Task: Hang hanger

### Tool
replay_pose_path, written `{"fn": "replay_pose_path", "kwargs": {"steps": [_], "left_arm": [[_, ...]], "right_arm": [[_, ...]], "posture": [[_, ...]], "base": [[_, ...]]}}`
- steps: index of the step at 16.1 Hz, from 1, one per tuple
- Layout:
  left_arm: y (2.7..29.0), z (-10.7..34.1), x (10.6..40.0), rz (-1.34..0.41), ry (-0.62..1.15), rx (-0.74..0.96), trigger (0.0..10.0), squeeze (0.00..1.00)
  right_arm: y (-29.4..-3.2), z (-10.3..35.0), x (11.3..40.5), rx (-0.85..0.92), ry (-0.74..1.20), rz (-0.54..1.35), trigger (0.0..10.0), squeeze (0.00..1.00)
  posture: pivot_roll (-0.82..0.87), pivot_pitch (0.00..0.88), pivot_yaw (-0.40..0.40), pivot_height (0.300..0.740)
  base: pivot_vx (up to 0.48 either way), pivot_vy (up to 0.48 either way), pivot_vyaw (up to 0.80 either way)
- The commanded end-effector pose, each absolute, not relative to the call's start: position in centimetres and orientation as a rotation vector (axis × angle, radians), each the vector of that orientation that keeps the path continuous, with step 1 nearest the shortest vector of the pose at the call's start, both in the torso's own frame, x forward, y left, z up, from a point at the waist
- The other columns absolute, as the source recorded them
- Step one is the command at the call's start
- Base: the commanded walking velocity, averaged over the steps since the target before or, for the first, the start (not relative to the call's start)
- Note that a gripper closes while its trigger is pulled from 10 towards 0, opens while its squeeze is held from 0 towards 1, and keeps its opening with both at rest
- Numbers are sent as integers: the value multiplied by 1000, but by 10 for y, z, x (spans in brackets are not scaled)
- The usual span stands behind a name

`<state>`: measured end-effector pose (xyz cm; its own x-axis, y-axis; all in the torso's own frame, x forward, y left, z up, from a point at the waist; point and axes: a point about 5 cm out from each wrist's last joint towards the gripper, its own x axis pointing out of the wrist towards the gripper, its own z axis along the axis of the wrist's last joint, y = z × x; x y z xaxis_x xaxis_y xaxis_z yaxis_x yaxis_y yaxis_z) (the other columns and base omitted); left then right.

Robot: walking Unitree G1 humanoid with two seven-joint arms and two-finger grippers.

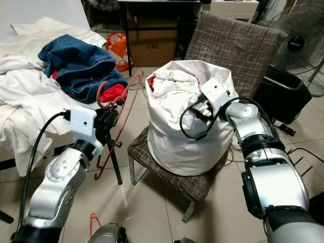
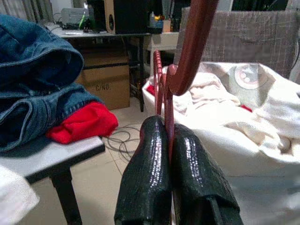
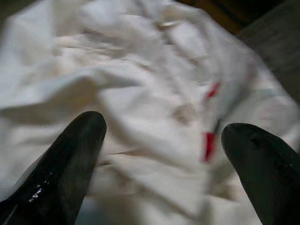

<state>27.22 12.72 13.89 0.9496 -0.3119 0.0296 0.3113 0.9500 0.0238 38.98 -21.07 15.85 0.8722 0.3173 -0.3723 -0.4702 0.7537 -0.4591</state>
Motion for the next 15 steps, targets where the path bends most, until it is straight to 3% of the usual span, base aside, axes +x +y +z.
{"fn": "replay_pose_path", "kwargs": {"steps": [1, 5, 6, 8, 9, 13, 15], "left_arm": [[128, 140, 267, -319, -26, 21, 10000, 0], [133, 139, 259, -313, -7, 29, 10000, 0], [133, 132, 254, -353, 44, 50, 10000, 0], [133, 127, 249, -380, 78, 66, 10000, 0], [138, 98, 240, -415, 229, 146, 10000, 0], [159, 44, 231, -405, 489, 269, 10000, 0], [177, 38, 229, -375, 534, 235, 10000, 0]], "right_arm": [[-209, 158, 391, -589, 268, 414, 10000, 0], [-212, 144, 388, -544, 298, 345, 10000, 0], [-211, 136, 385, -462, 315, 335, 0, 0], [-210, 132, 383, -430, 319, 330, 0, 0], [-207, 130, 383, -423, 316, 330, 0, 0], [-205, 129, 384, -416, 312, 301, 0, 0], [-202, 133, 386, -410, 282, 310, 0, 0]], "posture": [[187, 50, 0, 716], [214, 70, 3, 716], [226, 80, 1, 716], [227, 82, 2, 716], [225, 89, 4, 716], [233, 84, -2, 716], [233, 83, -1, 716]], "base": [[0, 0, 0], [0, 0, 0], [0, 0, 0], [0, 0, 0], [0, 0, 0], [0, 0, 0], [0, 0, 0]]}}
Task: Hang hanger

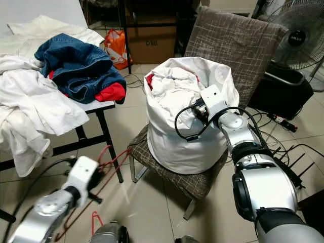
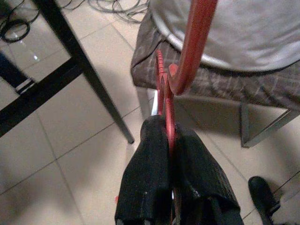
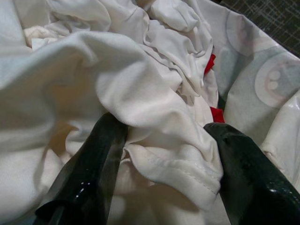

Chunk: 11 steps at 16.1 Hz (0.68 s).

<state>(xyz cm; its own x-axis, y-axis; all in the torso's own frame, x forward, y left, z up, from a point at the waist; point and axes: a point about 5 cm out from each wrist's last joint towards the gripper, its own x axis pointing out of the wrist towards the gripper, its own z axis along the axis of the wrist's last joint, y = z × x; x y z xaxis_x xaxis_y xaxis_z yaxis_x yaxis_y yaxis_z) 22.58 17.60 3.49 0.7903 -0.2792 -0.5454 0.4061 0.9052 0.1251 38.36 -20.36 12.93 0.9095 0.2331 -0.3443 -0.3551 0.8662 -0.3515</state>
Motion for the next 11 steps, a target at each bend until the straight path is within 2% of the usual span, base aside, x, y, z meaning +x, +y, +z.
{"fn": "replay_pose_path", "kwargs": {"steps": [1, 4, 6, 8, 9, 10, 11], "left_arm": [[182, 42, 228, -373, 523, 239, 10000, 0], [187, 49, 231, -365, 485, 267, 10000, 0], [178, 53, 235, -376, 451, 250, 10000, 0], [177, 54, 236, -347, 444, 219, 10000, 0], [176, 53, 238, -339, 443, 193, 10000, 0], [176, 52, 238, -340, 443, 192, 10000, 0], [175, 51, 240, -342, 441, 192, 10000, 0]], "right_arm": [[-198, 137, 387, -412, 260, 328, 0, 0], [-185, 158, 395, -401, 163, 395, 0, 0], [-182, 161, 395, -218, 107, 376, 0, 0], [-182, 158, 393, -168, 88, 363, 0, 0], [-182, 171, 396, -85, 26, 354, 0, 0], [-183, 173, 397, -76, 19, 353, 0, 0], [-182, 202, 404, -46, -71, 358, 0, 0]], "posture": [[232, 84, 0, 716], [230, 78, -5, 716], [224, 58, -22, 716], [218, 36, -20, 716], [209, 17, -30, 716], [209, 17, -30, 716], [187, 0, -35, 716]], "base": [[0, 0, 0], [0, 0, 0], [0, 0, 0], [0, 0, 0], [0, 0, 0], [0, 0, 0], [0, 0, 0]]}}
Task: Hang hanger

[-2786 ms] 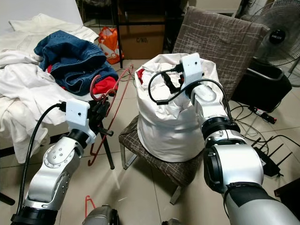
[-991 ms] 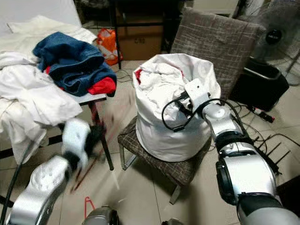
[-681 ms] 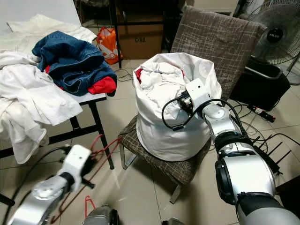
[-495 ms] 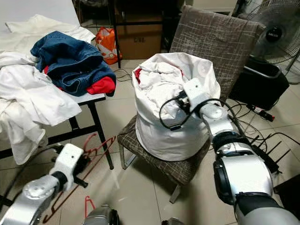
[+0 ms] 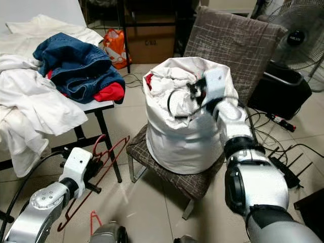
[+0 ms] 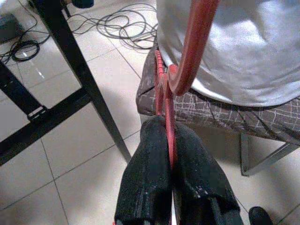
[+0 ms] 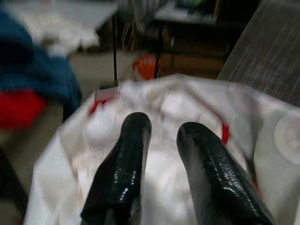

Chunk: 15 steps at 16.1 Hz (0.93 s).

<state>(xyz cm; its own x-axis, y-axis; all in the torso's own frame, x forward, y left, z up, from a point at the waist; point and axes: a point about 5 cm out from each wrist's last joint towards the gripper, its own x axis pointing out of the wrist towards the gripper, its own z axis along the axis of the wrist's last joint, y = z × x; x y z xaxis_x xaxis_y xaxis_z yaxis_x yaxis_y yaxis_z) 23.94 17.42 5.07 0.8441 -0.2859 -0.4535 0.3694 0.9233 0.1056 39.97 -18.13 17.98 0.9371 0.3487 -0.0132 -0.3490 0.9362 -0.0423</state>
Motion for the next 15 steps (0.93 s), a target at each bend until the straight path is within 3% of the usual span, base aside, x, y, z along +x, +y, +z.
{"fn": "replay_pose_path", "kwargs": {"steps": [1, 3, 5, 6, 7, 9, 15], "left_arm": [[172, 51, 244, -347, 436, 189, 10000, 0], [166, 53, 251, -360, 418, 187, 10000, 0], [164, 55, 255, -362, 405, 190, 10000, 0], [162, 56, 254, -371, 399, 185, 10000, 0], [161, 57, 252, -378, 397, 182, 10000, 0], [165, 52, 243, -394, 416, 195, 10000, 0], [159, 51, 240, -424, 418, 195, 10000, 0]], "right_arm": [[-183, 228, 408, -35, -147, 373, 0, 0], [-184, 252, 410, -69, -215, 386, 0, 0], [-186, 253, 410, -324, -207, 347, 0, 0], [-187, 242, 409, -448, -148, 368, 3529, 0], [-187, 236, 408, -498, -119, 391, 10000, 1000], [-186, 205, 402, -568, 32, 504, 10000, 1000], [-188, 179, 394, -624, 107, 556, 10000, 1000]], "posture": [[179, 0, -36, 716], [180, 0, -40, 716], [187, 0, -40, 716], [191, 0, -39, 716], [191, 0, -39, 716], [193, 0, -36, 716], [169, 0, -22, 716]], "base": [[0, 0, 0], [0, 0, 0], [0, 0, 0], [0, 0, 0], [0, 0, 0], [0, 0, 0], [0, 0, 0]]}}
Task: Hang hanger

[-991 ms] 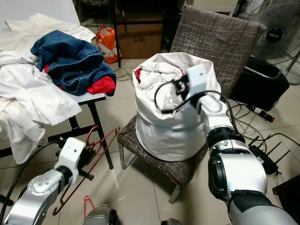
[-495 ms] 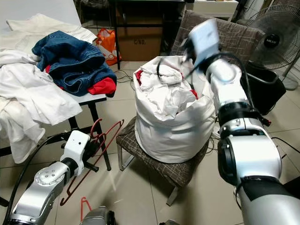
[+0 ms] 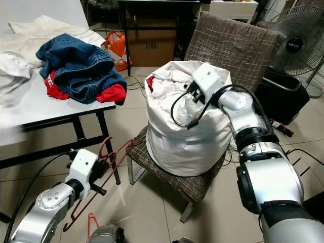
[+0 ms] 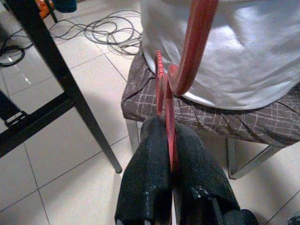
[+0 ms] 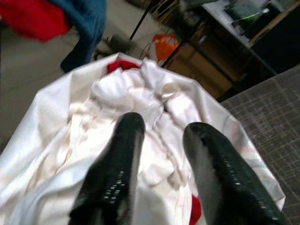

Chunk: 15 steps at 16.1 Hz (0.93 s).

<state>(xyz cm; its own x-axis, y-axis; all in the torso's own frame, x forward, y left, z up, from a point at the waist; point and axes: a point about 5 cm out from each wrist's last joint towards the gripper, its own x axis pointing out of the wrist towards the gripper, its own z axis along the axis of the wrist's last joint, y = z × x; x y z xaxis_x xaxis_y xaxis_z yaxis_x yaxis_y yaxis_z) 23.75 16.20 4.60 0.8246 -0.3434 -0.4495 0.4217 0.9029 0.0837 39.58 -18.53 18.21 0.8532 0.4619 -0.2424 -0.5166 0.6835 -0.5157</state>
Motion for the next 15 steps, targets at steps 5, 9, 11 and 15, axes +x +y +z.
{"fn": "replay_pose_path", "kwargs": {"steps": [5, 9, 11, 15], "left_arm": [[159, 53, 243, -421, 414, 198, 10000, 0], [161, 54, 239, -417, 416, 198, 10000, 0], [163, 53, 236, -417, 424, 202, 10000, 0], [166, 55, 233, -418, 430, 206, 10000, 0]], "right_arm": [[-180, 173, 392, -534, 113, 607, 10000, 1000], [-179, 158, 390, -464, 161, 579, 10000, 1000], [-185, 150, 388, -526, 202, 544, 10000, 1000], [-189, 121, 378, -690, 322, 525, 10000, 0]], "posture": [[176, 0, -32, 716], [194, 0, -34, 716], [200, 0, -32, 716], [219, 0, -26, 716]], "base": [[0, 0, 0], [0, 0, 0], [0, 0, 0], [0, 0, 0]]}}
